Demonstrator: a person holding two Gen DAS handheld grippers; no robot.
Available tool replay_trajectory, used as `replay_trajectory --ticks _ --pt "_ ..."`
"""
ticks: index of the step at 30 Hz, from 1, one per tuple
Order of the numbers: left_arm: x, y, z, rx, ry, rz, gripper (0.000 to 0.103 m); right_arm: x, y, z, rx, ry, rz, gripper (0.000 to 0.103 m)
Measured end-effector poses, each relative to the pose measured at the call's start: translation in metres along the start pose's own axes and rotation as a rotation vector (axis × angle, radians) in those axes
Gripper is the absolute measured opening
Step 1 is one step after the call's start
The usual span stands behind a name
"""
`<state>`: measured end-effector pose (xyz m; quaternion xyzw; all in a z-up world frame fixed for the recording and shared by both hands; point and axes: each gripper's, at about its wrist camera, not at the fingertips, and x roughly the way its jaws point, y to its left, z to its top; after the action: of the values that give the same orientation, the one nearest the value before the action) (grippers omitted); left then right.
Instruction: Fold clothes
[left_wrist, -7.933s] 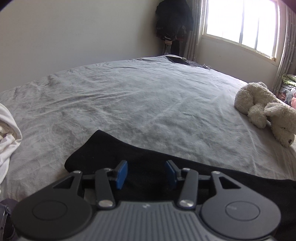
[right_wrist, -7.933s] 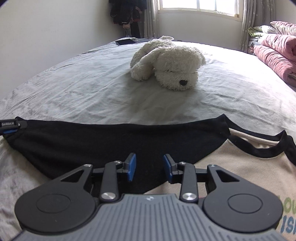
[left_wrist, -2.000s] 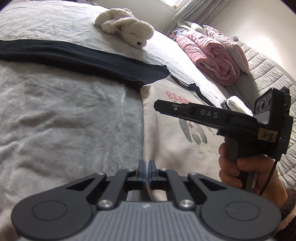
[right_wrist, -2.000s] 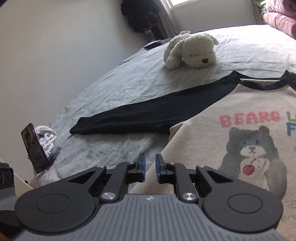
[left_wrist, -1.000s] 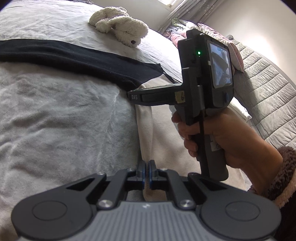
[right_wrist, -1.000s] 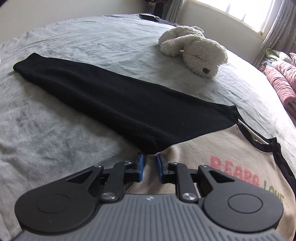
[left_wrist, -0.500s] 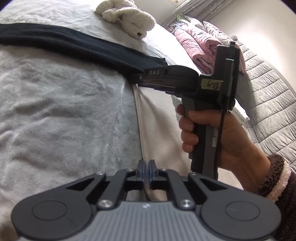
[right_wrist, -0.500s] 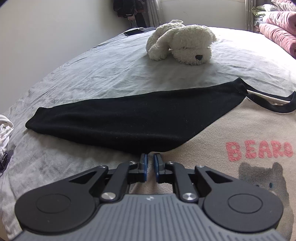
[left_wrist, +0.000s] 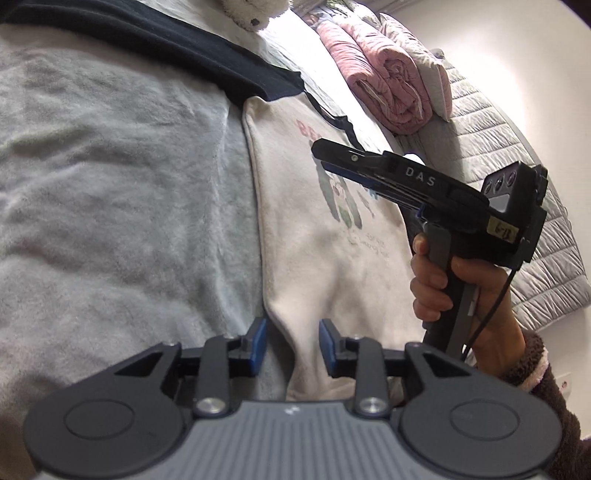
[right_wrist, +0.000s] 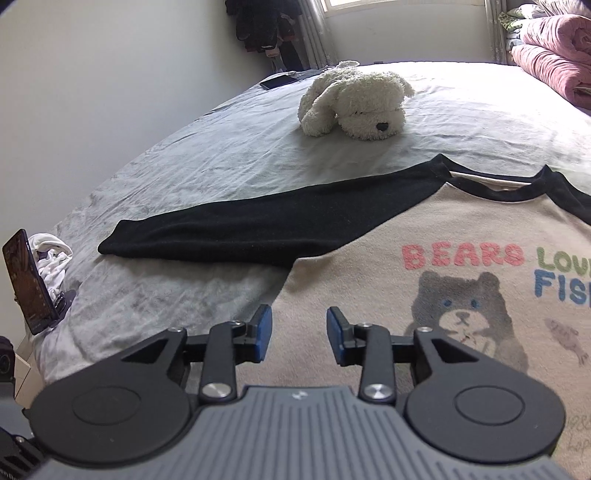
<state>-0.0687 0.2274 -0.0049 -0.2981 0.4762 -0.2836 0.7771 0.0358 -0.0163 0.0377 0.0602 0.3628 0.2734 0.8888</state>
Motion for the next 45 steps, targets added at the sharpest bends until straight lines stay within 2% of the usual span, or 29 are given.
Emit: replay_trajectory --ticks 6,9,10,14,16,18,22,25,28,32,33,34,36,37,39,43,45 --pt "0.003 -0.003 -0.008 0.066 0.077 -0.064 0.030 -0.042 -0.033 -0.021 0.063 -0.040 -0.041 0.038" --pt "0.005 -0.005 -0.012 0.093 0.097 -0.055 0.018 -0.065 -0.054 -0.030 0.109 -0.054 -0.073 0.038" --pt "0.006 -0.003 -0.013 0.083 0.103 -0.055 0.009 -0.074 -0.060 -0.032 0.123 -0.057 -0.085 0.038" --pt "0.005 0.001 -0.014 0.021 0.120 -0.065 0.007 -0.117 -0.085 -0.039 0.151 -0.078 -0.130 0.042" --pt "0.002 0.000 -0.016 0.018 0.124 -0.080 0.007 -0.139 -0.098 -0.046 0.168 -0.082 -0.147 0.048" --pt "0.000 -0.001 -0.019 0.018 0.128 -0.094 0.007 -0.161 -0.112 -0.057 0.193 -0.073 -0.178 0.049" --pt "0.005 0.004 -0.024 -0.022 0.123 -0.065 0.008 -0.198 -0.141 -0.083 0.249 -0.055 -0.244 0.049" --pt "0.007 0.006 -0.022 -0.070 0.115 -0.074 0.011 -0.216 -0.156 -0.103 0.288 -0.030 -0.274 0.049" --pt "0.007 0.001 -0.023 -0.063 0.112 -0.054 0.013 -0.225 -0.166 -0.124 0.323 0.008 -0.285 0.049" --pt "0.008 -0.005 -0.028 -0.070 0.102 -0.037 0.014 -0.224 -0.167 -0.149 0.350 0.055 -0.251 0.049" --pt "0.007 -0.007 -0.029 -0.069 0.097 -0.029 0.013 -0.222 -0.165 -0.154 0.353 0.060 -0.236 0.046" --pt "0.007 -0.009 -0.030 -0.066 0.091 -0.019 0.012 -0.221 -0.163 -0.157 0.351 0.059 -0.229 0.032" --pt "0.004 -0.012 -0.031 -0.075 0.075 0.000 0.009 -0.220 -0.160 -0.161 0.342 0.050 -0.225 0.016" --pt "0.001 -0.014 -0.031 -0.080 0.065 0.002 0.008 -0.222 -0.159 -0.161 0.343 0.037 -0.223 0.012" --pt "-0.005 -0.018 -0.031 -0.092 0.044 0.001 0.008 -0.229 -0.159 -0.159 0.353 0.006 -0.216 0.012" --pt "-0.021 -0.025 -0.028 -0.131 -0.001 -0.054 0.008 -0.256 -0.158 -0.146 0.381 -0.072 -0.182 0.011" --pt "-0.026 -0.029 -0.027 -0.133 -0.013 -0.068 0.008 -0.264 -0.156 -0.140 0.372 -0.077 -0.183 0.011"
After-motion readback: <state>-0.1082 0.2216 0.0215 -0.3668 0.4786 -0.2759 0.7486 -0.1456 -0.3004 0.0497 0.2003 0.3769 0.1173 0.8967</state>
